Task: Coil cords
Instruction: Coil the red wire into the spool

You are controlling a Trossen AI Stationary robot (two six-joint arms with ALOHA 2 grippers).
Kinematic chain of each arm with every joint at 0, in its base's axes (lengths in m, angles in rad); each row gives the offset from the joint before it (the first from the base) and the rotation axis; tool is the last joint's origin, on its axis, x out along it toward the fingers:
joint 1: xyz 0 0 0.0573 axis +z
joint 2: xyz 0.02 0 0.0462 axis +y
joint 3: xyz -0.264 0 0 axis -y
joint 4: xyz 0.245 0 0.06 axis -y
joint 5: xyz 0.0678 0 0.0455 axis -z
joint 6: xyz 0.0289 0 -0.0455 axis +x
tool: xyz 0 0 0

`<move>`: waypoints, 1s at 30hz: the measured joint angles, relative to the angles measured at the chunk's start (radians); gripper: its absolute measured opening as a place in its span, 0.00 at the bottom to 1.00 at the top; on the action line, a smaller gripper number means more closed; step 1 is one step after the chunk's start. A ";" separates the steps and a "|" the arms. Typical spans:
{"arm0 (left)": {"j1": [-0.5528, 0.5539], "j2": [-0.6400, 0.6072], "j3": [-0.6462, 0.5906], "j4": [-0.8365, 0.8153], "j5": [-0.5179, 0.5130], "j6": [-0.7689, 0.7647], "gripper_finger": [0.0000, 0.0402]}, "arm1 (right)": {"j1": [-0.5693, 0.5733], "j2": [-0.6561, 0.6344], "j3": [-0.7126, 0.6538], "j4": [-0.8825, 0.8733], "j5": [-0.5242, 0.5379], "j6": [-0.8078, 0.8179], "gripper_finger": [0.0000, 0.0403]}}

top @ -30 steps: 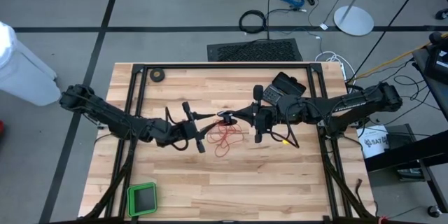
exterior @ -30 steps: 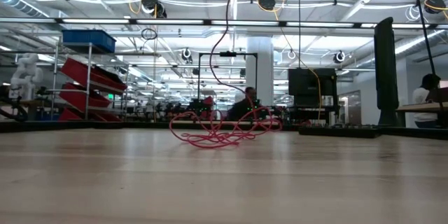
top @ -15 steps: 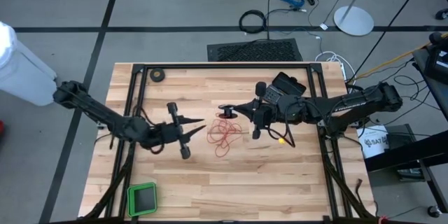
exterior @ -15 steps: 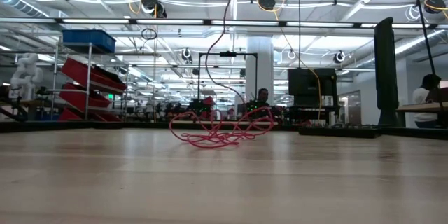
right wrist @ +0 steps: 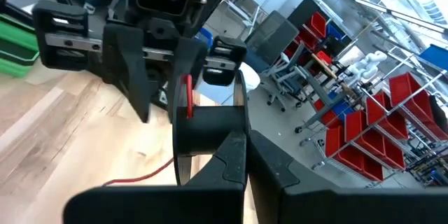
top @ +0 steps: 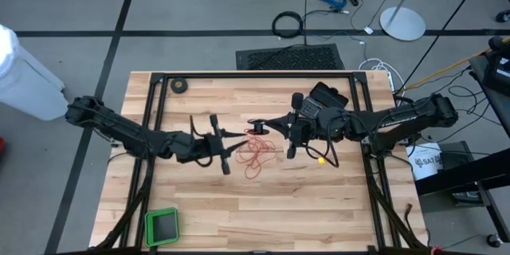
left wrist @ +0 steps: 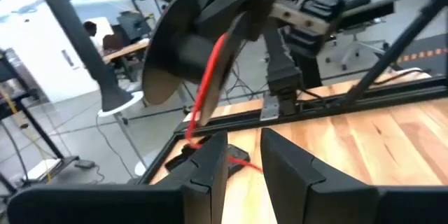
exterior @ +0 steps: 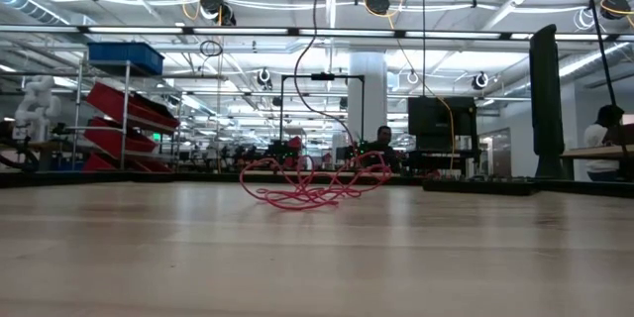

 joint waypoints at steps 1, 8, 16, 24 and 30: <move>0.009 0.004 0.000 0.007 0.000 -0.004 0.23 | 0.000 0.000 0.000 -0.002 0.000 0.000 0.00; 0.030 0.007 0.000 0.099 0.002 0.022 0.23 | 0.001 0.000 0.000 -0.021 -0.024 0.019 0.00; 0.056 0.007 0.000 0.115 0.103 0.026 0.23 | 0.008 0.000 0.000 -0.027 -0.026 0.042 0.00; 0.082 0.007 0.000 0.114 0.182 0.000 0.23 | 0.013 0.000 0.000 -0.026 -0.025 0.045 0.00; 0.081 0.007 0.000 0.126 0.186 0.014 0.19 | 0.013 0.000 0.000 -0.024 -0.026 0.045 0.00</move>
